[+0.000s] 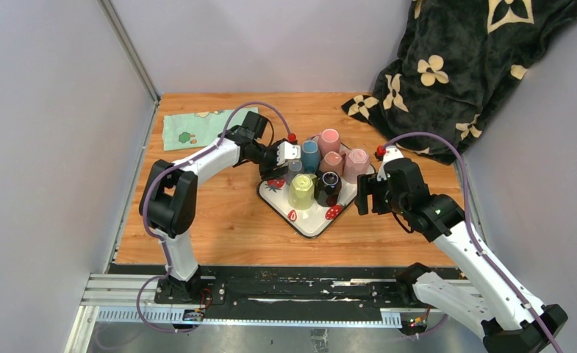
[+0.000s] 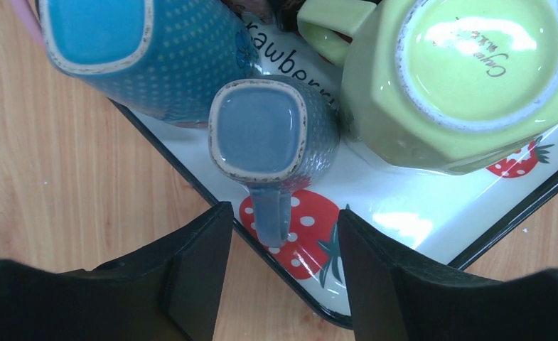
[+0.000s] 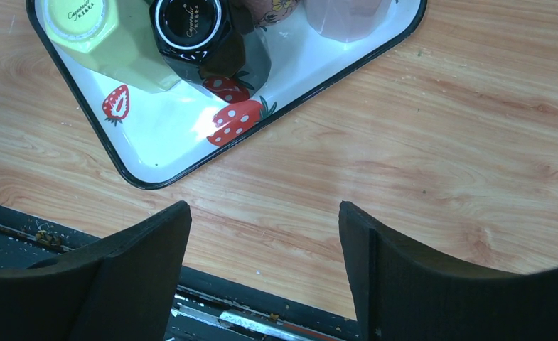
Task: Turn the mug right side up
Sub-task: Turn over the cup on the tray.
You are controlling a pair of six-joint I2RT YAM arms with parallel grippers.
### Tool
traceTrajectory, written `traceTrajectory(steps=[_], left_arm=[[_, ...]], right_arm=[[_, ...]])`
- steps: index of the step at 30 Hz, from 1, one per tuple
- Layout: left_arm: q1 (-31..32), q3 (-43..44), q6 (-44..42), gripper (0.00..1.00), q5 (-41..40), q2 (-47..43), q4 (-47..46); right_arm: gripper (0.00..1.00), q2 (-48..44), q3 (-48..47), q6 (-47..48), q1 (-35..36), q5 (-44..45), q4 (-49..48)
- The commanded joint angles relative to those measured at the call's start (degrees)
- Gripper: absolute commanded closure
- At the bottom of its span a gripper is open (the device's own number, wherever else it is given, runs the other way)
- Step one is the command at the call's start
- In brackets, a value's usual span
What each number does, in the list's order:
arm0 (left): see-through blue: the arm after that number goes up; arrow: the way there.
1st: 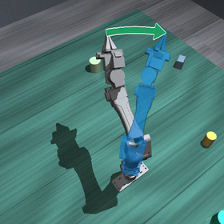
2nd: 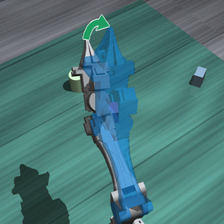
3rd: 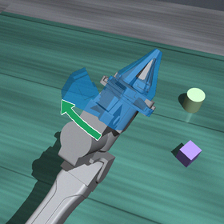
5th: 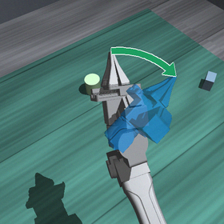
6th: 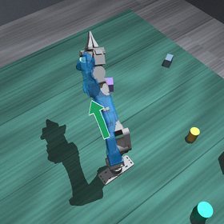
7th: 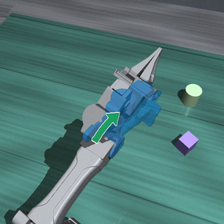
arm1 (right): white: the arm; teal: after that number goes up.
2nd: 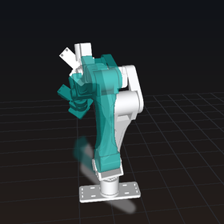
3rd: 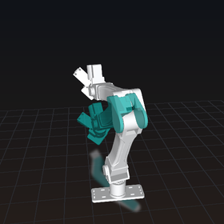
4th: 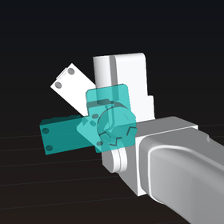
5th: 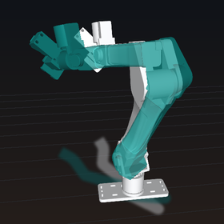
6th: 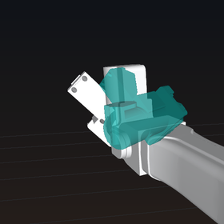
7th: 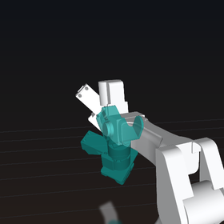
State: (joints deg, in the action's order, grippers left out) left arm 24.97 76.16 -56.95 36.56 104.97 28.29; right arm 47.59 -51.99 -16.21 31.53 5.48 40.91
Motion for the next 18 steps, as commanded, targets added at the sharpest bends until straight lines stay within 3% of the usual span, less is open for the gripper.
traceTrajectory(steps=[1,18], left_arm=[[0.43,0.9,-0.27,0.39,-1.04,1.0,-0.63],[0.43,4.3,0.35,0.52,-1.58,5.01,1.22]], right_arm=[[0.2,-1.04,0.5,-0.64,0.48,-0.38,1.11],[0.2,-0.58,0.34,-0.68,0.53,-0.87,1.11]])
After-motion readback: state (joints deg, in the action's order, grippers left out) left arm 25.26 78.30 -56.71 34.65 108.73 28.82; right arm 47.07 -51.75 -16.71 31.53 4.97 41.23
